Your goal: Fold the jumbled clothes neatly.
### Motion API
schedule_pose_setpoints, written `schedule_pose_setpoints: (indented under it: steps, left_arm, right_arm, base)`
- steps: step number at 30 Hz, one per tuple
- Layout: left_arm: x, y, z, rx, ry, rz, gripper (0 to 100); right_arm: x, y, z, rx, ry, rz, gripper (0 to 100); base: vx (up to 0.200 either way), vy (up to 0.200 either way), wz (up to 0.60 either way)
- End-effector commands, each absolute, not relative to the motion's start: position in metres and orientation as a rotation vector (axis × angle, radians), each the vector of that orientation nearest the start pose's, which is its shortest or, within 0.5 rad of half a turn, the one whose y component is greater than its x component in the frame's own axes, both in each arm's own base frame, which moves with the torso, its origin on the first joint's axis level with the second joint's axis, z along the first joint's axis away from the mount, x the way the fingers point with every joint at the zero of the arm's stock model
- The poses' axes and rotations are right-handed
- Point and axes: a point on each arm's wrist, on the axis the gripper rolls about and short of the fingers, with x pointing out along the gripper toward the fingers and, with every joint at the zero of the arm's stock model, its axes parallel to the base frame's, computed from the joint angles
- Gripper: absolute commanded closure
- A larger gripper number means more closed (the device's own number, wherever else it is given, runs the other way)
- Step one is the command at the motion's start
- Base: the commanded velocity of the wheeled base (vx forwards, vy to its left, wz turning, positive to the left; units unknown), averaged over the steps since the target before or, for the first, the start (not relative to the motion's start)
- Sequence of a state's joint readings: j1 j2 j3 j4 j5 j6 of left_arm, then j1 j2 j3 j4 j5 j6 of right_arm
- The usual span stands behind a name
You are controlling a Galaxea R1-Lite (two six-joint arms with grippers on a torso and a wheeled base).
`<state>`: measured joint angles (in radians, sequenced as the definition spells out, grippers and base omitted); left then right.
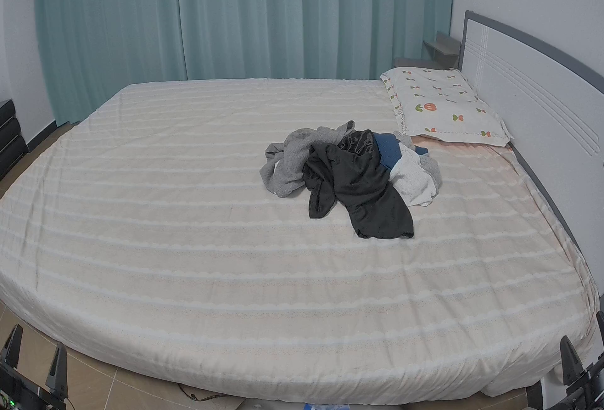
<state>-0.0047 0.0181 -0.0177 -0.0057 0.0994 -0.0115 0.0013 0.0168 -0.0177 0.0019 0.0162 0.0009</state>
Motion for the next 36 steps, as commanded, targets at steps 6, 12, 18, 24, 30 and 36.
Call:
schedule_pose_setpoints:
  steps: [6,12,18,24,30,36]
  left_arm:
    - [-0.023,0.002,0.076,-0.013,-0.005,0.095,0]
    - [-0.023,0.002,0.076,-0.013,-0.005,0.095,0]
    - [-0.023,0.002,0.076,-0.013,-0.005,0.095,0]
    - [-0.023,0.002,0.076,-0.013,-0.005,0.095,0]
    - [-0.023,0.002,0.076,-0.013,-0.005,0.095,0]
    - [-0.023,0.002,0.076,-0.013,-0.005,0.095,0]
  right_arm:
    - [-0.023,0.000,0.076,-0.011,0.014,0.026,0]
    - [-0.025,0.000,0.164,0.085,-0.085,0.060,0]
    - [0.026,0.004,0.159,0.114,0.231,0.136,0]
    - [0.103,0.016,0.167,0.139,0.414,0.165,0]
    - [0.200,0.033,0.148,0.179,0.567,0.146,0]
    - [0.286,0.050,0.128,0.281,0.585,0.105,0]
  base:
    - [0.000,0.000,0.00]
    - [0.000,0.000,0.00]
    - [0.000,0.000,0.00]
    - [0.000,0.000,0.00]
    - [0.000,0.000,0.00]
    - [0.000,0.000,0.00]
